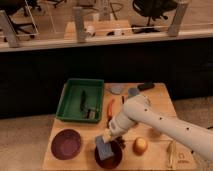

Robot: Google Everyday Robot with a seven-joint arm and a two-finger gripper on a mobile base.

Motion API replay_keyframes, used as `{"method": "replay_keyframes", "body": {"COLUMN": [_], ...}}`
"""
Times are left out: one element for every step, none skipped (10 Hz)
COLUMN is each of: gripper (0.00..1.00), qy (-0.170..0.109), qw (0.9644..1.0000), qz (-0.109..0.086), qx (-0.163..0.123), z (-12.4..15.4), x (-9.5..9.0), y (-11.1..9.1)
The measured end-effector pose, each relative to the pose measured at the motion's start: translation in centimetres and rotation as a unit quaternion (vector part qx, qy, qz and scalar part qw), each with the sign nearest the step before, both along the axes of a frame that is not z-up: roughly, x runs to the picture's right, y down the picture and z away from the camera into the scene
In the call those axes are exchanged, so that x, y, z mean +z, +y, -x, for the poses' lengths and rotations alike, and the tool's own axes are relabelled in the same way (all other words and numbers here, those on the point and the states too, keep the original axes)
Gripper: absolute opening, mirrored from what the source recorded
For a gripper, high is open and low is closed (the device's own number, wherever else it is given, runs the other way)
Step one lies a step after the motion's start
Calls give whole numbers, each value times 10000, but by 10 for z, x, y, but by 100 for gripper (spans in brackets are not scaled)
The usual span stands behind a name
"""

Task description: Wipe red bowl with sponge

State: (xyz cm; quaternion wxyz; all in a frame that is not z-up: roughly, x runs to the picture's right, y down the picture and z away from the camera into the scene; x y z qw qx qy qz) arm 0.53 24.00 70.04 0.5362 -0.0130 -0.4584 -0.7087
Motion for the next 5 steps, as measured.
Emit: {"method": "replay_keyframes", "body": {"gripper": [18, 18, 18, 18, 18], "qy": [-38, -83, -138, -203, -265], "qw": [10000, 9999, 9998, 9996, 9993], "qz": [-25, -49, -71, -85, -82], "qx": [-40, -75, -125, -198, -265], "z": [4, 7, 12, 17, 23], "x": [-2, -5, -8, -12, -15], "y": [0, 1, 3, 9, 14]}}
